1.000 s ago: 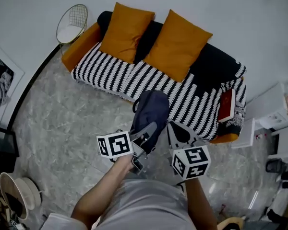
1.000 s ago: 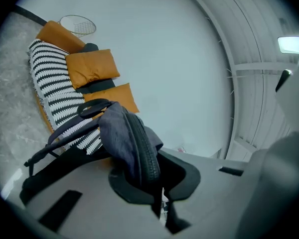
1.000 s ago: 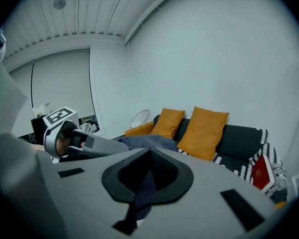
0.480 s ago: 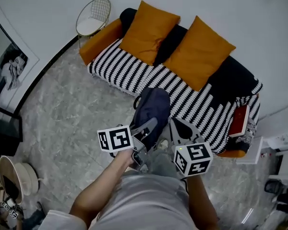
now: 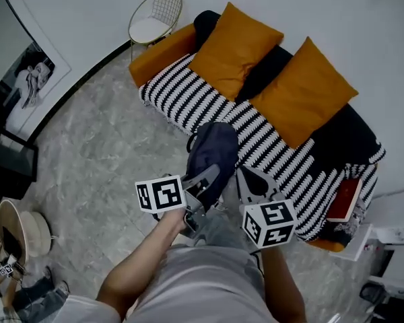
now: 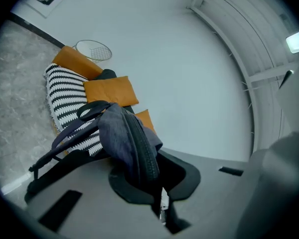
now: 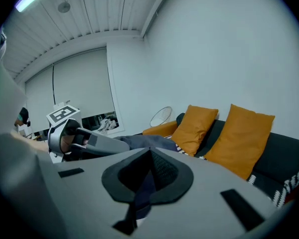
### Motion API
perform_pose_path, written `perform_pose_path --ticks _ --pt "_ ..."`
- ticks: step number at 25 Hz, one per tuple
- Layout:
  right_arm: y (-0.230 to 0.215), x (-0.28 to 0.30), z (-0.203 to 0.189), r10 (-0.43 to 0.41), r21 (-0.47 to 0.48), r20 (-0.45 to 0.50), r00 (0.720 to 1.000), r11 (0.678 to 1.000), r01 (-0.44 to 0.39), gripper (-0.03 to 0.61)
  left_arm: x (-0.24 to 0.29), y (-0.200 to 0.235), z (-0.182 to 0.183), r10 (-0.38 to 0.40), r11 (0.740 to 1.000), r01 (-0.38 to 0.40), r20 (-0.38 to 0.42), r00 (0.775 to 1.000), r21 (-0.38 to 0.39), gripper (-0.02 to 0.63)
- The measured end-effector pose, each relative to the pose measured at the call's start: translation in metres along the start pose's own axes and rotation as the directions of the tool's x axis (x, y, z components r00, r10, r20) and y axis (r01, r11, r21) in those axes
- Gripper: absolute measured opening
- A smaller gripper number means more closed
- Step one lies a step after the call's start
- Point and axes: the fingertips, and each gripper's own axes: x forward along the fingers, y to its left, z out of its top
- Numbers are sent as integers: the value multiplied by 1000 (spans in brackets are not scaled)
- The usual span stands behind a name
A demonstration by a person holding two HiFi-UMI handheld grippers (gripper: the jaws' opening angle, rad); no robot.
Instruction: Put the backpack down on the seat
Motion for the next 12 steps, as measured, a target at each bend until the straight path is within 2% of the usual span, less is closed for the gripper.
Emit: perform_pose_path --ticks 12 --pt "-65 122 41 138 -4 -79 987 990 -139 2 73 55 99 83 995 -77 91 992 -62 8"
